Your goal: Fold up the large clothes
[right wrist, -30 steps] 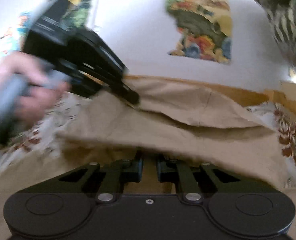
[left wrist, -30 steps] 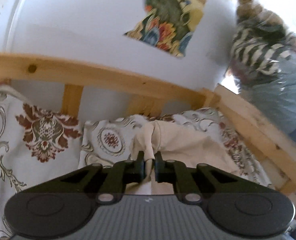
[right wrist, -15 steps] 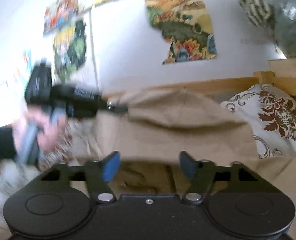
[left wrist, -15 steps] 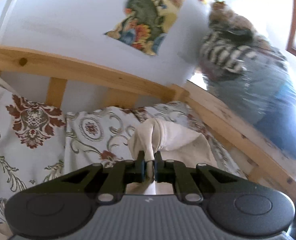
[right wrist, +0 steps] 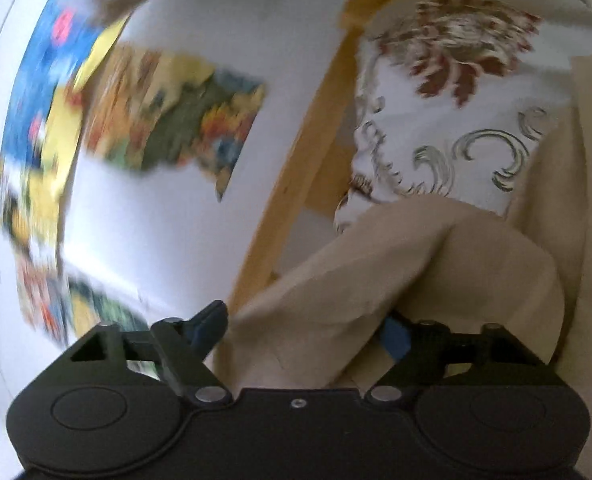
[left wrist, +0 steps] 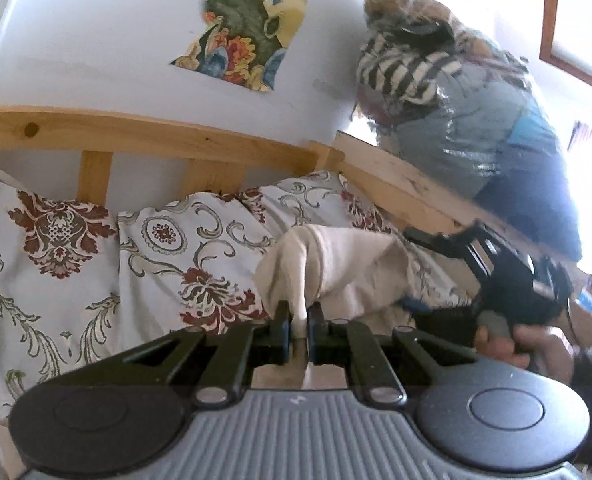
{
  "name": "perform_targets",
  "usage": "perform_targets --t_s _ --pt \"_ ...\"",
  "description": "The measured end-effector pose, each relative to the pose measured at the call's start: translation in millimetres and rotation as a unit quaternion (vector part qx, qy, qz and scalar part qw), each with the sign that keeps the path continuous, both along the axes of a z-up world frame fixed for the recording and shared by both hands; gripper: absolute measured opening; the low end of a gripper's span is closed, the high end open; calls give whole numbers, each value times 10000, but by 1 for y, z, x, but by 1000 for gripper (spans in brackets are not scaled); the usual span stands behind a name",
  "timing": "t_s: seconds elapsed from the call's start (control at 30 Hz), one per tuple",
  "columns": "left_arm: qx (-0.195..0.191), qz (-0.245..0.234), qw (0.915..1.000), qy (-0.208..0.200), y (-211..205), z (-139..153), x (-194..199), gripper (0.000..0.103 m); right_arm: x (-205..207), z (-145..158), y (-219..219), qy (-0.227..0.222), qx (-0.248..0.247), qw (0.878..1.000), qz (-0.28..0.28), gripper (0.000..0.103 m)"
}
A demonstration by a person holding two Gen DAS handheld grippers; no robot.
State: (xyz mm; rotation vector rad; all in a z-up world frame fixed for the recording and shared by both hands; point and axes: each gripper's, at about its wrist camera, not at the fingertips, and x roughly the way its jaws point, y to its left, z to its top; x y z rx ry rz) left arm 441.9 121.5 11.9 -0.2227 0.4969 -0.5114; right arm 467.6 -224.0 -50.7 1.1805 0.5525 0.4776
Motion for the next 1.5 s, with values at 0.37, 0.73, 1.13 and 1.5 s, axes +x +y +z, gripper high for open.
perform_targets --t_s 0.37,0.73,1.13,1.5 --pt "158 325 9985 -417 8 -3 -63 52 3 24 0 225 -419 9989 -46 3" --pt "15 -978 9947 333 -72 -39 -53 50 3 36 4 28 -450 9989 145 3" --pt "1378 181 9892 -459 -110 -69 24 33 -24 47 -18 -639 -456 9935 829 0" --pt "1886 -1532 9689 462 -76 -86 -96 63 -117 -34 -58 -446 -1705 9824 625 0"
